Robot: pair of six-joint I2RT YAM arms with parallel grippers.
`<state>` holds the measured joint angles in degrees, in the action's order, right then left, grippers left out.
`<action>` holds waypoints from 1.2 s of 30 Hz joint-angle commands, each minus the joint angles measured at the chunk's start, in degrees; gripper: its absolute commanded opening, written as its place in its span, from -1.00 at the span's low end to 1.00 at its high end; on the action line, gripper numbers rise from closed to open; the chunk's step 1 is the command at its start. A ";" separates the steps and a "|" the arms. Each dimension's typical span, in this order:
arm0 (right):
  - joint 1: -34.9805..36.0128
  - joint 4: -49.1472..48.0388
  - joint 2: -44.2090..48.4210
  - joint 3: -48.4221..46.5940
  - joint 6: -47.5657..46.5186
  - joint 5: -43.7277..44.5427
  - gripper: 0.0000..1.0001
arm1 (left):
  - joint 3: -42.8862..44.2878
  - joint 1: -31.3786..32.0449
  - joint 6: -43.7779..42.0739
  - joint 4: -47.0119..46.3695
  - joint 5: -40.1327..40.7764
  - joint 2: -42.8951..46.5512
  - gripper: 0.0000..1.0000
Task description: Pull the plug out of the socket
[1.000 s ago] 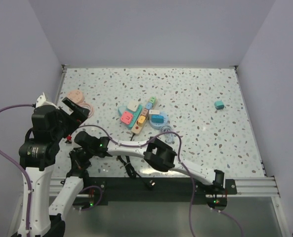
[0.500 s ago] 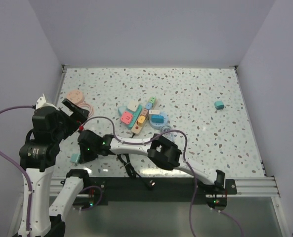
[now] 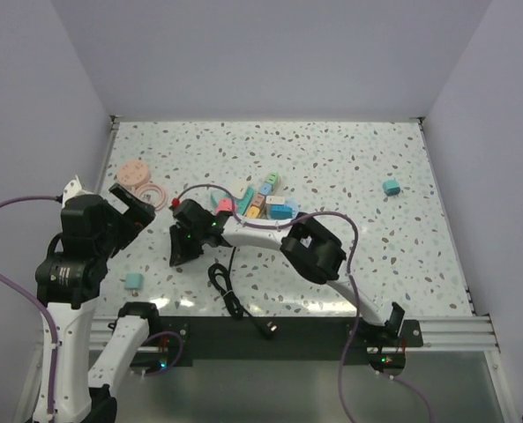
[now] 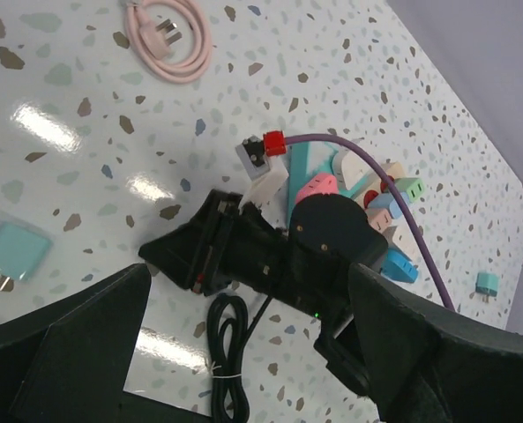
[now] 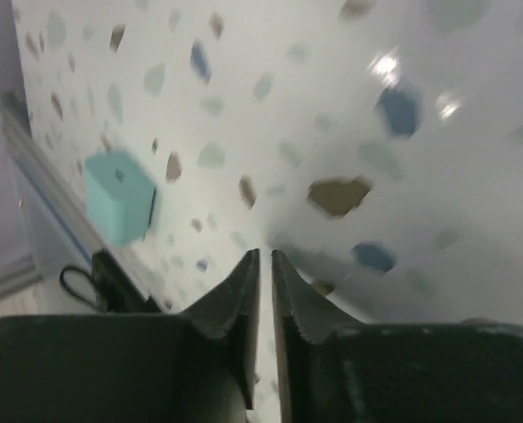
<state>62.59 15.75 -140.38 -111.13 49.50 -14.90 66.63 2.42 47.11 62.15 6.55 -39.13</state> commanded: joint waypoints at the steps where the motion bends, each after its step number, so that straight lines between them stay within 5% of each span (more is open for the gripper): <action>1: 5.17 -1.68 7.30 3.19 -7.04 -11.11 -0.53 | 2.27 0.22 0.69 4.01 5.12 -0.32 1.00; 3: 6.92 0.32 8.63 2.94 -8.88 -11.47 0.01 | 2.80 0.22 2.45 7.44 8.73 -2.34 1.00; 11: 6.59 9.01 19.16 9.52 -10.21 -0.68 0.70 | -1.59 0.05 6.32 13.26 16.57 -10.25 1.00; 14: 3.69 9.65 28.55 22.31 -6.88 6.97 0.75 | -3.17 -0.04 7.47 13.26 17.27 -13.93 1.00; 21: -5.27 19.40 51.58 35.97 -9.77 19.63 0.92 | -9.31 -4.76 3.97 10.37 16.58 -18.26 0.90; 26: -7.57 20.64 65.73 43.01 -11.79 20.52 0.97 | -19.58 -13.66 0.43 5.44 7.43 -18.87 0.62; 36: -7.74 23.01 75.07 51.28 -14.42 14.98 0.97 | -29.63 -14.10 9.22 -3.35 3.47 -20.63 0.57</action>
<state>54.65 36.64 -67.09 -60.07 37.85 1.54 37.32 -11.20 53.23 64.03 11.84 -60.05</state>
